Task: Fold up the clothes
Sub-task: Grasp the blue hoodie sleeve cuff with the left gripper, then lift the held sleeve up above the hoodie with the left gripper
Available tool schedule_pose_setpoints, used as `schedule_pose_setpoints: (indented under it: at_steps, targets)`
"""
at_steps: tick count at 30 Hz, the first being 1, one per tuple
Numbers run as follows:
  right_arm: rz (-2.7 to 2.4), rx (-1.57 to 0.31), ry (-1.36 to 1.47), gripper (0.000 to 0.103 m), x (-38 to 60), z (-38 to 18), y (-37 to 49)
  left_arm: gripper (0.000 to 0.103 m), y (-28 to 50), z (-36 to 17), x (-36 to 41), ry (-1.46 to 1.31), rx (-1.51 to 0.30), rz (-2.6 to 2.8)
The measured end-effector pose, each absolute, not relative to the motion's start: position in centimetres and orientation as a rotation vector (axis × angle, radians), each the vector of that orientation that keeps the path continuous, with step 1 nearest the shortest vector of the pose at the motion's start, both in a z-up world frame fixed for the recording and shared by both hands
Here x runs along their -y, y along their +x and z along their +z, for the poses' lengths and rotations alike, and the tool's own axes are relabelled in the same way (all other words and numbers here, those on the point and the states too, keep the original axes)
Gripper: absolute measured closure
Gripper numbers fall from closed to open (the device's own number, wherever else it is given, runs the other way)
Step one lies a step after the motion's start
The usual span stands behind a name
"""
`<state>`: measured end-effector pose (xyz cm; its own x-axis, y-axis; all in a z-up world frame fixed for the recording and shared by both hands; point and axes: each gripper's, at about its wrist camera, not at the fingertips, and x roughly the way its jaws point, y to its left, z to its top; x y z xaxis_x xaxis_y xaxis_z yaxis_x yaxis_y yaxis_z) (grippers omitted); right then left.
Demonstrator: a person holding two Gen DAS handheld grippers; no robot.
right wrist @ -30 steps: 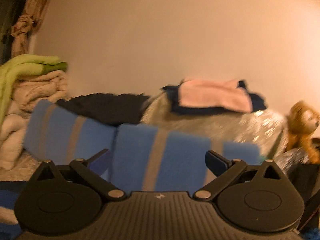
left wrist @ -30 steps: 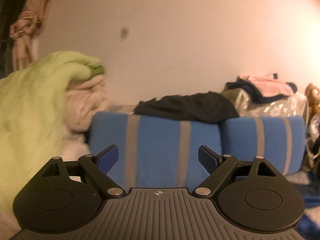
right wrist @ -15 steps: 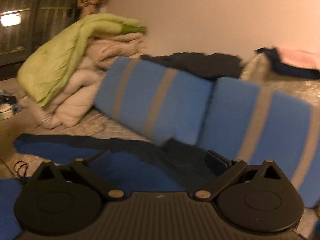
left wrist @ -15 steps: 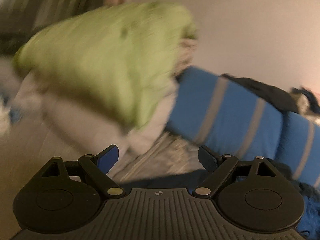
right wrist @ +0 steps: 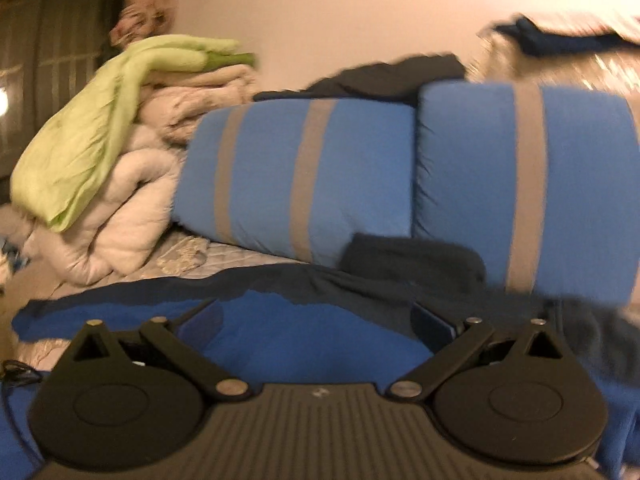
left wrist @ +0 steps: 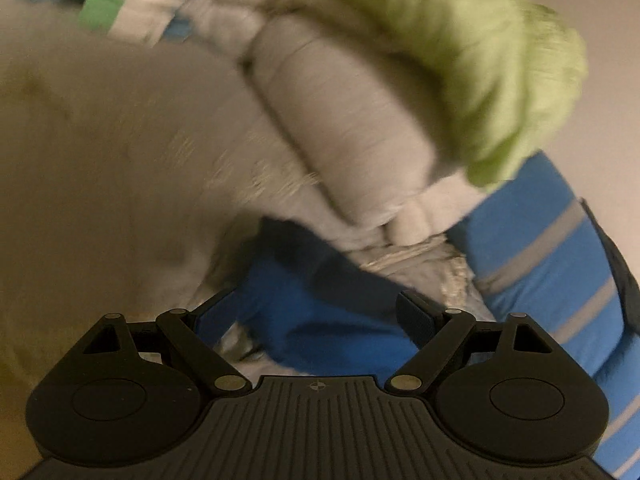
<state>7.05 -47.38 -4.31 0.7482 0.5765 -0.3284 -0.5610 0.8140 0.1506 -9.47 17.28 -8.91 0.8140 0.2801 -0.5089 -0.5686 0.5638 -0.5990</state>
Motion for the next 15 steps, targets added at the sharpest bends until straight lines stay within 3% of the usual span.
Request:
schedule_pose_setpoints:
  at_steps: [4,6,8,11,15]
  targets:
    - [0.554,-0.380,0.067,0.000,48.7,-4.9,7.6,0.021,-8.8,-11.2,-18.0,-0.883,-0.402,0.534]
    - [0.544,-0.400,0.123,0.000,49.4,-5.0,7.8,0.036,-8.5,-12.1,-18.3,-0.917,-0.406,0.537]
    - [0.543,-0.417,0.145,0.000,49.6,-5.2,8.0,0.070,-8.1,-12.7,-18.5,-0.933,-0.410,0.543]
    - [0.540,-0.426,0.114,0.000,49.2,-5.5,8.0,0.091,-7.9,-12.1,-18.3,-0.920,-0.388,0.544]
    - [0.550,-0.451,0.071,0.000,48.3,-6.0,8.0,0.093,-7.9,-9.3,-16.7,-0.808,-0.352,0.522]
